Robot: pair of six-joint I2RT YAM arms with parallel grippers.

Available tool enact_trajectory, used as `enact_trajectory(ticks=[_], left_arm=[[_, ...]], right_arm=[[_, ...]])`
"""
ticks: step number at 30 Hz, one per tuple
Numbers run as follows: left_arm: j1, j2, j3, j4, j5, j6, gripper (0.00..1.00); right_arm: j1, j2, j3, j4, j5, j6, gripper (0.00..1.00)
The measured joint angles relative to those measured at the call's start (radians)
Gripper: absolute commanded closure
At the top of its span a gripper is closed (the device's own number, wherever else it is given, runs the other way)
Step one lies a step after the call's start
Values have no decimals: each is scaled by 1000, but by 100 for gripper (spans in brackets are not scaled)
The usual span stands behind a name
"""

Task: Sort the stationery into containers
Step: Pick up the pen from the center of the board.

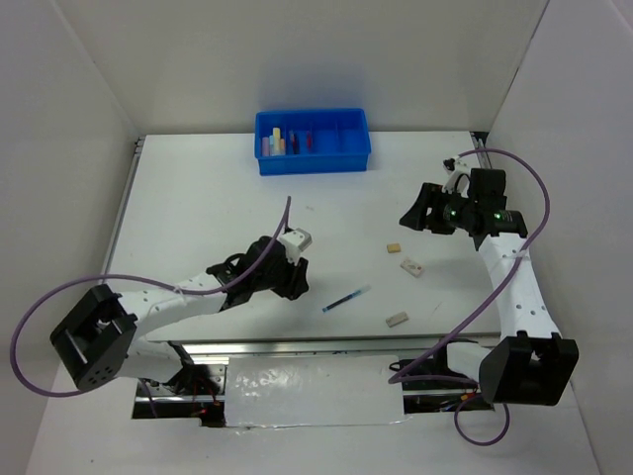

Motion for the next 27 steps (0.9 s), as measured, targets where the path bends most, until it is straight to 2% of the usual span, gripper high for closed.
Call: enact_trajectory(ticks=[5, 13, 27], left_arm=[[-100, 74, 1, 84, -39, 13, 49], [-231, 187, 46, 104, -98, 59, 49], [-260, 309, 121, 113, -113, 85, 50]], right_arm=[[-1, 0, 0, 0, 4, 5, 33], [-2, 0, 0, 0, 8, 5, 33], [-16, -2, -1, -2, 4, 5, 33]])
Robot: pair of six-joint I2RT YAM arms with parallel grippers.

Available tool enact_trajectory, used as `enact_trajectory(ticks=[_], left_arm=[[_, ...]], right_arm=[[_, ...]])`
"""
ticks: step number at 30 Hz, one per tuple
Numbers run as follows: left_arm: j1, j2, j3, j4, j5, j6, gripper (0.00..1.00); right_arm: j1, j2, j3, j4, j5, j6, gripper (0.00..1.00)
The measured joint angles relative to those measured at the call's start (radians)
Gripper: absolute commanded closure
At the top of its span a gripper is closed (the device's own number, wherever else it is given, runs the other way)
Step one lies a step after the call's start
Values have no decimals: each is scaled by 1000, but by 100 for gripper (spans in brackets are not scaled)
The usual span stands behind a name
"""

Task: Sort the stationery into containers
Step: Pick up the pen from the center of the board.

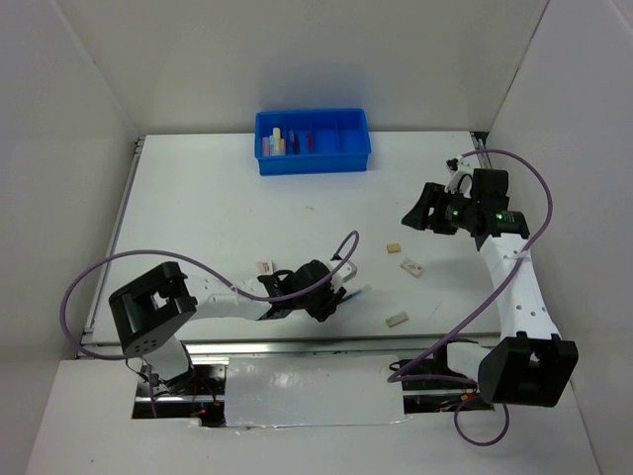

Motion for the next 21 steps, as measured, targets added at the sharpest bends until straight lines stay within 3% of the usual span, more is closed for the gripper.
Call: enact_trajectory(ticks=[3, 11, 12, 16, 21], left_arm=[[-27, 30, 26, -11, -17, 11, 52], [-74, 151, 138, -26, -90, 11, 73], [-69, 164, 153, -26, -96, 8, 81], [-38, 181, 174, -27, -95, -14, 100], [28, 156, 173, -70, -98, -22, 100]], right_arm=[[-2, -6, 0, 0, -1, 0, 33], [-9, -13, 0, -1, -1, -4, 33], [-9, -13, 0, -1, -1, -3, 33], [-14, -13, 0, -1, -1, -4, 33], [-24, -18, 0, -1, -1, -4, 33]])
